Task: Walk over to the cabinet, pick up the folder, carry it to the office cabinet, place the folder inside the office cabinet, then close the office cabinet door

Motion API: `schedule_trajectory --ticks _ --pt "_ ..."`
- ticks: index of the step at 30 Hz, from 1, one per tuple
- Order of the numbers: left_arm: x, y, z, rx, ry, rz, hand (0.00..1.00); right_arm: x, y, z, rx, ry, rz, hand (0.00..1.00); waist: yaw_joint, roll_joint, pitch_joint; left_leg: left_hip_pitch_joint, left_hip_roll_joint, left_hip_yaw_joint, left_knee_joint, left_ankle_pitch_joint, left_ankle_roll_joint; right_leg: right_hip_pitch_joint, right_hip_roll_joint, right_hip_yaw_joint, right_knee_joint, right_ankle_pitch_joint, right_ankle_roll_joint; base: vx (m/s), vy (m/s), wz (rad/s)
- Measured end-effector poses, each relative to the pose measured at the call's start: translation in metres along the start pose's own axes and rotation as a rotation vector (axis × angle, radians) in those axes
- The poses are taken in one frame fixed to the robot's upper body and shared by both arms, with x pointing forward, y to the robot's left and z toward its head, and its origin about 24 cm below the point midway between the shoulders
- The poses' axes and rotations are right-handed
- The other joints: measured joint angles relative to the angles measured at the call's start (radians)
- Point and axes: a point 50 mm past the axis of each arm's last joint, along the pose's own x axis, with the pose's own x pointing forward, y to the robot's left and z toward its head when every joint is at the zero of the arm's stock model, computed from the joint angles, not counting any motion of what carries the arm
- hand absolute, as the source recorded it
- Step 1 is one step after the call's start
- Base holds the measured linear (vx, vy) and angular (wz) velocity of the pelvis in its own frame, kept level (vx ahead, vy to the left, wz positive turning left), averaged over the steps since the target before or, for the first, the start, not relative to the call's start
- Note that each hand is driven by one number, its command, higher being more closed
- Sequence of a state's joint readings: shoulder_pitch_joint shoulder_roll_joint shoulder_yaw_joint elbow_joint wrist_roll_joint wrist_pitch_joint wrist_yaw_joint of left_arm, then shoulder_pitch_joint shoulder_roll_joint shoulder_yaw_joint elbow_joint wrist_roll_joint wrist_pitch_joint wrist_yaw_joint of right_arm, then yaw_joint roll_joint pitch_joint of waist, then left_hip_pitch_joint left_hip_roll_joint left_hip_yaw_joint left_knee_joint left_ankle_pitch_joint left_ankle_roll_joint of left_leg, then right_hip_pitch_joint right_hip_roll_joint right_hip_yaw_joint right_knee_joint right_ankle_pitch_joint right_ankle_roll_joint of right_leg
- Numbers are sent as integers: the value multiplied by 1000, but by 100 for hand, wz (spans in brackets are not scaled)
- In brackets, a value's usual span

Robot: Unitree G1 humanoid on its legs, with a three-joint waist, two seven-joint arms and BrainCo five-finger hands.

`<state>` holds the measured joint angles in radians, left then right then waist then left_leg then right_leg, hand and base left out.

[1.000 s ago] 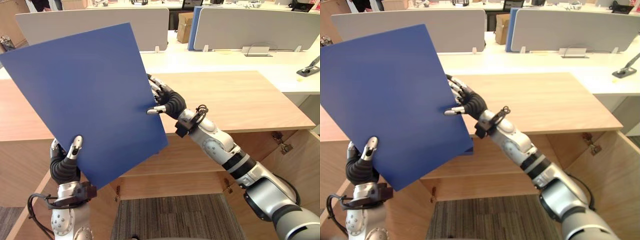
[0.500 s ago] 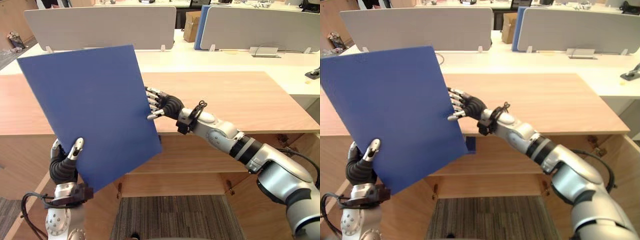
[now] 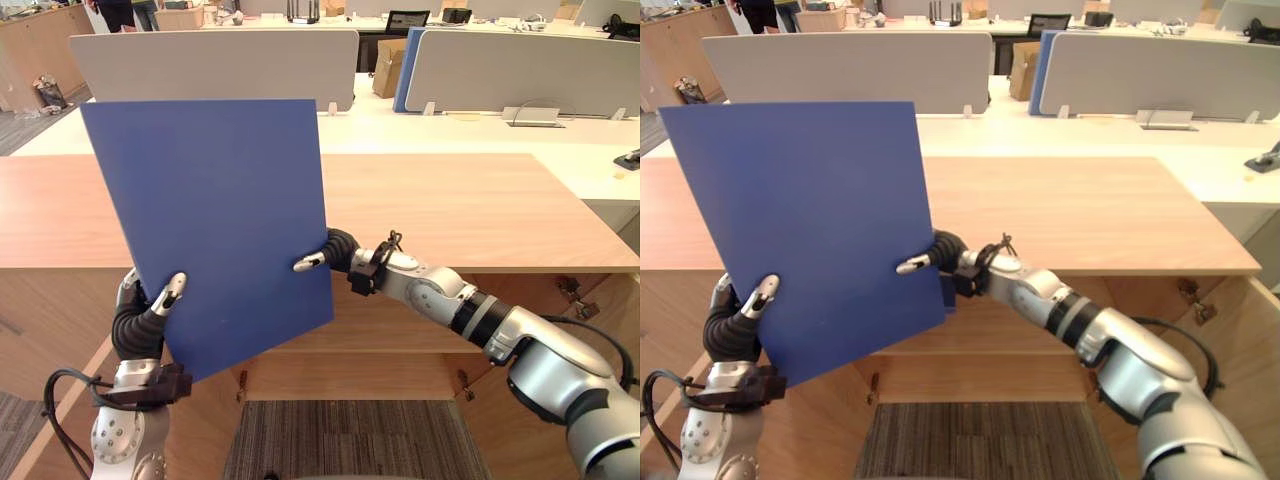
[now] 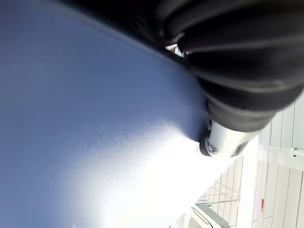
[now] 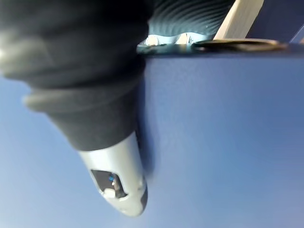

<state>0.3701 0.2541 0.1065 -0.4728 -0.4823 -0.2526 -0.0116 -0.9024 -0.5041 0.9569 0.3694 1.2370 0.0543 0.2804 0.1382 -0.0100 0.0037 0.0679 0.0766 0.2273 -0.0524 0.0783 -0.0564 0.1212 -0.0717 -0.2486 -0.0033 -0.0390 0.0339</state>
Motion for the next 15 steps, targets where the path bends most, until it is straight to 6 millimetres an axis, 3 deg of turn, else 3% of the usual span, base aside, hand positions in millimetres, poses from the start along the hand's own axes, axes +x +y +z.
schedule_trajectory --ticks 4,5,10,11,15 --pt "-1 3 0 -56 -12 48 100 7 7 8 41 -83 20 0 2 0 0 1 0 -2 -1 3 0 -2 0 -1 6 0 -1 -28 8 1" --pt "-2 5 0 -81 -19 71 100 10 10 10 55 -115 28 100 4 1 0 1 0 -2 -1 5 0 -2 -1 -1 7 -1 -1 0 0 0" --pt "-4 9 0 -125 -33 116 100 17 15 15 105 -193 28 100 8 2 -2 4 -1 -9 -13 16 -1 -2 0 -8 9 0 -1 -16 4 3" --pt "-4 9 0 -138 -36 127 0 18 16 17 110 -208 31 100 8 2 -2 4 -1 -14 -17 20 0 -2 0 -14 9 0 -1 -28 4 11" --pt "-5 10 1 -142 -50 137 0 21 17 15 122 -214 27 100 14 2 -8 4 -1 -19 -20 24 -1 -1 0 -19 9 0 -1 -17 1 5"
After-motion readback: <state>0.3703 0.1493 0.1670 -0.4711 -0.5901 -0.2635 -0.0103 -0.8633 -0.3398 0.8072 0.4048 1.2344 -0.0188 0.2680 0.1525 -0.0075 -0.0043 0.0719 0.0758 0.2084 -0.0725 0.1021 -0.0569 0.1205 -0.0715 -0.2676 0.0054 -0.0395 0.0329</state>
